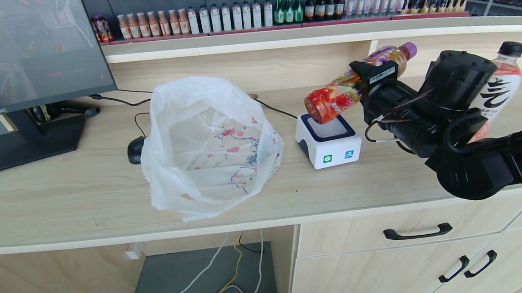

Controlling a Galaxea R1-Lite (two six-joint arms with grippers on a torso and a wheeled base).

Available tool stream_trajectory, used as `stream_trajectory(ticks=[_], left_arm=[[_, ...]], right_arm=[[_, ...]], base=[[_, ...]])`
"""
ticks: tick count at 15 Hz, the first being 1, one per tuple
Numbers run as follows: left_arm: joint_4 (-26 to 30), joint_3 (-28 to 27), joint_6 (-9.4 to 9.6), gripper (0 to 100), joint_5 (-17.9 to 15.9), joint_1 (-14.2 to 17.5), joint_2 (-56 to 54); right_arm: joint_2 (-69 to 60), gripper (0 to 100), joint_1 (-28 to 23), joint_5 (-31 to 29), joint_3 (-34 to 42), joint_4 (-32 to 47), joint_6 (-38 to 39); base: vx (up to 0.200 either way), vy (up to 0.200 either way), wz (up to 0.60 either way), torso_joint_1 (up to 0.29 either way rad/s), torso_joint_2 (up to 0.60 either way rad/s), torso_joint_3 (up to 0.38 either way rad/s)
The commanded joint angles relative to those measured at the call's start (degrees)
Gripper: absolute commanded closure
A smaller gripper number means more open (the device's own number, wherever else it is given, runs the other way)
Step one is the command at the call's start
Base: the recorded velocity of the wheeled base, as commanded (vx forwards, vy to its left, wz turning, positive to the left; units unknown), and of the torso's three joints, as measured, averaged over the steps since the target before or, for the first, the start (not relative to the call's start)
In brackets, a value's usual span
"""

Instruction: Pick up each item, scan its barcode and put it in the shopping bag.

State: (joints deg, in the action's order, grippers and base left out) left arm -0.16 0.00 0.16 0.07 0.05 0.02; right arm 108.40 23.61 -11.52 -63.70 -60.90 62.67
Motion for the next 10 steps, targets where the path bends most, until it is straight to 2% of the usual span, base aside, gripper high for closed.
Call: stream_trajectory(ticks=[1,10], left_arm=[[-0.02,0.00,0.02,0,0.01,-0.05,-0.02],[-0.02,0.00,0.02,0,0.01,0.04,-0.02]], right_arm=[[0.41,100,0.12,0.01,-0.20,-0.09,-0.01],[0.23,100,0.29,-0.08,3.67,-0.09,5.62]], base=[[0.000,0.000,0.00,0.000,0.00,0.000],[0.000,0.000,0.00,0.000,0.00,0.000]])
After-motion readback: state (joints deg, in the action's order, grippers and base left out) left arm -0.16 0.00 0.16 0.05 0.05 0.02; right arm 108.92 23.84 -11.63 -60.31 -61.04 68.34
